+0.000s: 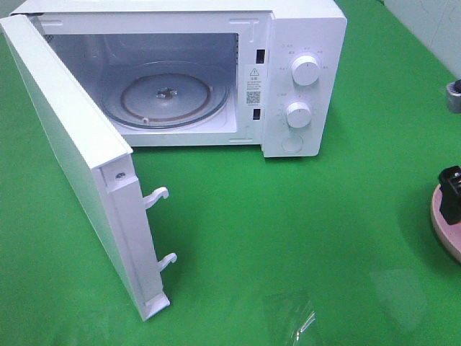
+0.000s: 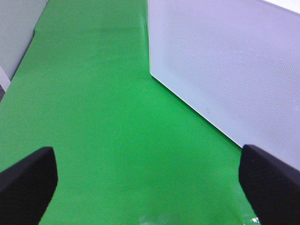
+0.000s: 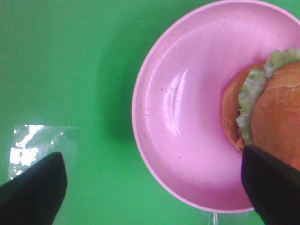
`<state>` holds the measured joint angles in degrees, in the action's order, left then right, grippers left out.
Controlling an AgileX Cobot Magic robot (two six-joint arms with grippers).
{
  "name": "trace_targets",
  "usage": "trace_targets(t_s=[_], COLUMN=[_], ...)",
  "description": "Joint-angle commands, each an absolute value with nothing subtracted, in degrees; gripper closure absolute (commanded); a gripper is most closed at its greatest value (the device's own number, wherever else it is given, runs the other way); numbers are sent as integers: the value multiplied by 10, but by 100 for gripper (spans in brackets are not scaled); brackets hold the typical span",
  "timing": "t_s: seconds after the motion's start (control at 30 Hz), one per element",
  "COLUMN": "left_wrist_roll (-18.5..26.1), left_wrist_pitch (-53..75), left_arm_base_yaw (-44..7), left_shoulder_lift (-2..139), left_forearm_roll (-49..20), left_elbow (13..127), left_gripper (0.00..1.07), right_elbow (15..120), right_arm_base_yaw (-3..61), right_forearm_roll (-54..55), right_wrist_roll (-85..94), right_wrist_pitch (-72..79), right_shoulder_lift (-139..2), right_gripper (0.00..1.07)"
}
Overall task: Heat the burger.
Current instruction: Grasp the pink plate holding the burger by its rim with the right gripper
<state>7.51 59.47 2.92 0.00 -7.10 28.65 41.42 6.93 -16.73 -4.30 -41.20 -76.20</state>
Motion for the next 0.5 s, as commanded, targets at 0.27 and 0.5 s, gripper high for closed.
trace_targets(t_s=[0.27, 0.5], left_wrist_roll=[76, 76], left_wrist_pitch=[594, 594], left_arm_base_yaw=[31, 31], left_shoulder_lift=[0, 0], left_forearm_roll=[-74, -74], left_elbow=[285, 285], left_gripper=[9, 9], right_elbow=[415, 415], right_arm_base_yaw=[60, 46], right_forearm_roll=[-173, -170], right_wrist_roll=[-36, -36], right_wrist_pitch=[-376, -340], right_shoulder_lift=[-848, -896], right_gripper=[12, 14])
